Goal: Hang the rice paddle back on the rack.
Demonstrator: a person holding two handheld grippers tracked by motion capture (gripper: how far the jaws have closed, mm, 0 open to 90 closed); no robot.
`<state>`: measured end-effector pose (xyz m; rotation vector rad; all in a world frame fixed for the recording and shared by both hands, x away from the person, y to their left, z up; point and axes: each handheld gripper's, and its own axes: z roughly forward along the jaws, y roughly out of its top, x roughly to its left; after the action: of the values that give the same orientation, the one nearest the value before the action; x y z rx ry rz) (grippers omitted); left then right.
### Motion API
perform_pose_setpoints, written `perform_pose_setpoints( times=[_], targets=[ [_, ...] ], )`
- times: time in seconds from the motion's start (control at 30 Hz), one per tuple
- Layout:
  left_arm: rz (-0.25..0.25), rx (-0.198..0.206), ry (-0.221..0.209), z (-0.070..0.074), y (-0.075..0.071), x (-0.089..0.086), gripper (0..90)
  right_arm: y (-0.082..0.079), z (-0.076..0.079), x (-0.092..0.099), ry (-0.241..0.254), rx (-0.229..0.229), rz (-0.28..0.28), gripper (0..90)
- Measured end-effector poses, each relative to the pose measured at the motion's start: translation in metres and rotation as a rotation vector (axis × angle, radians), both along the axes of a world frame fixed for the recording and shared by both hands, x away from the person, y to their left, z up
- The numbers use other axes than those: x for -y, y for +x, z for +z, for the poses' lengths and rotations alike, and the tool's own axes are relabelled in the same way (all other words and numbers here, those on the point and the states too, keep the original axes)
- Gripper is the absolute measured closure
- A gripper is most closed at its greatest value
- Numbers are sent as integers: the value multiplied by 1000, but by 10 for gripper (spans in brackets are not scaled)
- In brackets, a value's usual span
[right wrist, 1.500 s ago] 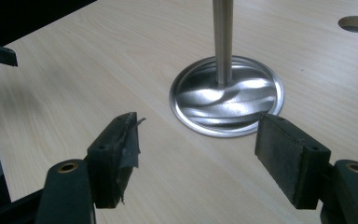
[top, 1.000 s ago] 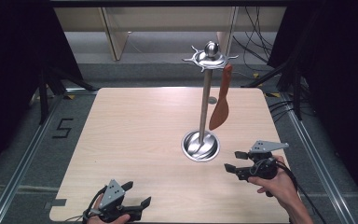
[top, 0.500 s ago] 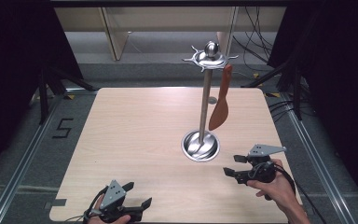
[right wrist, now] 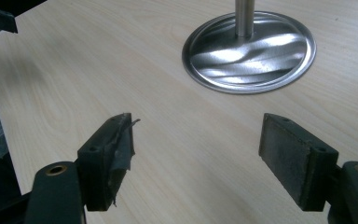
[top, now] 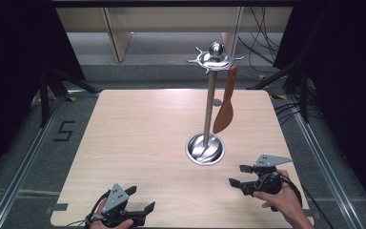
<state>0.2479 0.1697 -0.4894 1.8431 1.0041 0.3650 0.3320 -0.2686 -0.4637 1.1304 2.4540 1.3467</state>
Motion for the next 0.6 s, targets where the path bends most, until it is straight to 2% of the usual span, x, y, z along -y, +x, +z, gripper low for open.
perform_pose_setpoints(
  times=[0.13, 0.17, 0.2, 0.23, 0.27, 0.3, 0.33, 0.37, 0.4, 0.43, 0.5, 0.57, 0.6],
  targets=[
    [-5, 1, 1, -1, 0, 0, 149, -4, -4, -1, 2, 8, -19, 272],
    [-4, 1, 1, -1, 0, 1, 149, -3, -5, 0, -38, 43, 0, 271],
    [0, 1, 7, -1, 0, 1, 149, -3, -5, 0, -38, 43, 0, 271],
    [0, 0, 8, -1, 0, 1, 149, -6, -5, -1, -27, 14, -10, 271],
    [1, -1, 7, -1, 0, 1, 149, -7, -6, -3, -4, 7, -1, 271],
    [-20, 10, 34, -1, 1, 0, 149, -6, -6, -1, -31, 31, 14, 268],
    [-20, 10, 34, -1, 1, 0, 149, -6, -6, -1, -31, 31, 14, 268],
    [-15, 6, 31, -1, 1, 0, 150, -10, -6, -2, -29, 6, -2, 260],
    [-20, 11, 32, -1, 1, 0, 150, -10, -6, -2, -29, 6, -2, 260],
    [-19, 11, 13, -2, 1, 1, 149, -11, -6, -2, -28, 9, -20, 226],
    [-10, -3, 16, -2, 1, 1, 149, -11, -8, -1, -34, 20, -5, 224],
    [-12, -1, 13, -2, 1, 1, 149, -15, -7, -1, -21, -23, -29, 200],
    [-12, -1, 13, -2, 1, 1, 149, -15, -7, -1, -21, -23, -29, 200]
  ],
)
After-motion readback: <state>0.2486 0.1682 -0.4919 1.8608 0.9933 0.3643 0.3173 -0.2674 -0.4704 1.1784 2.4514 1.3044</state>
